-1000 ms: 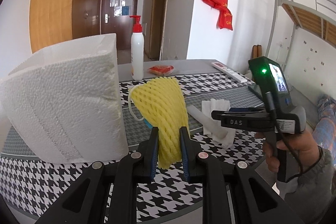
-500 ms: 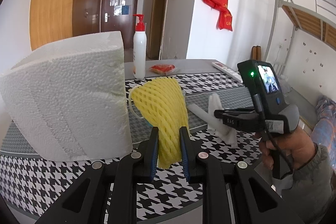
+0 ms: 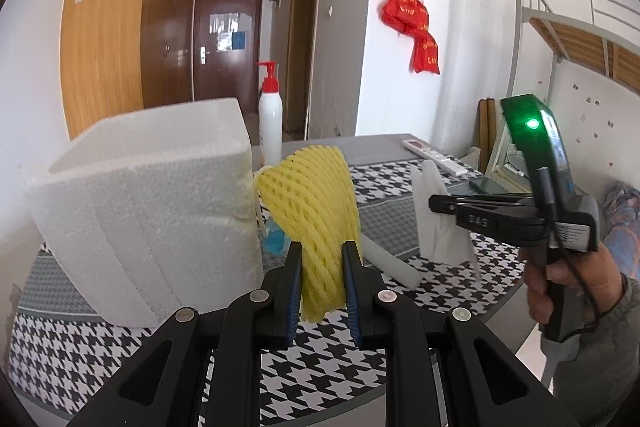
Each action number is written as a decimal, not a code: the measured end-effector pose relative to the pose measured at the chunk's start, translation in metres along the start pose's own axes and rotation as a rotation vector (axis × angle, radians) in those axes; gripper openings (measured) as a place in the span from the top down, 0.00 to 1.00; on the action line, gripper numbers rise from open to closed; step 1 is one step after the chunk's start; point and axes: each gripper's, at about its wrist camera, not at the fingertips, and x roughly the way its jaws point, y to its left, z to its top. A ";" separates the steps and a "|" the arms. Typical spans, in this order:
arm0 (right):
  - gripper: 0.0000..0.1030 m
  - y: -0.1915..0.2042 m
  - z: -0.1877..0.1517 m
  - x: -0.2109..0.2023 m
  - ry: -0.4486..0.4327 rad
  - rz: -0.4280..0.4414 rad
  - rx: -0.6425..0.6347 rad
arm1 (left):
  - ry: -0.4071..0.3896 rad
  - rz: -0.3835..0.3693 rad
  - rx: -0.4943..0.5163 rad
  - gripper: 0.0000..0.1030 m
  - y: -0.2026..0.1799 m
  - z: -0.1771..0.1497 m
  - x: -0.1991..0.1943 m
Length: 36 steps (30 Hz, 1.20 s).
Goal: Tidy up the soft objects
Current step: 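Carry the yellow net and white tissue toward the foam box with both grippers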
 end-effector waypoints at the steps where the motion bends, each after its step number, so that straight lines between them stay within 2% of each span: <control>1: 0.94 0.001 0.000 -0.004 -0.009 0.002 0.000 | -0.005 -0.001 0.004 0.80 -0.001 0.001 -0.001; 7: 0.94 0.004 0.002 -0.025 -0.058 0.012 -0.007 | -0.041 -0.020 0.016 0.80 0.000 0.013 -0.006; 17: 0.94 -0.003 -0.001 -0.042 -0.098 0.007 0.008 | -0.041 -0.091 0.011 0.80 -0.011 0.021 0.002; 24: 0.94 -0.013 -0.004 -0.048 -0.114 -0.001 0.024 | -0.004 -0.163 0.034 0.80 -0.027 0.015 0.009; 26: 0.94 -0.015 -0.005 -0.050 -0.119 -0.004 0.028 | 0.040 -0.191 0.033 0.80 -0.032 0.009 0.016; 31: 0.94 -0.021 -0.008 -0.050 -0.119 -0.004 0.042 | 0.146 -0.185 0.052 0.81 -0.041 -0.016 0.029; 36: 0.94 -0.017 -0.010 -0.053 -0.124 0.017 0.034 | 0.148 -0.174 0.066 0.81 -0.045 -0.016 0.023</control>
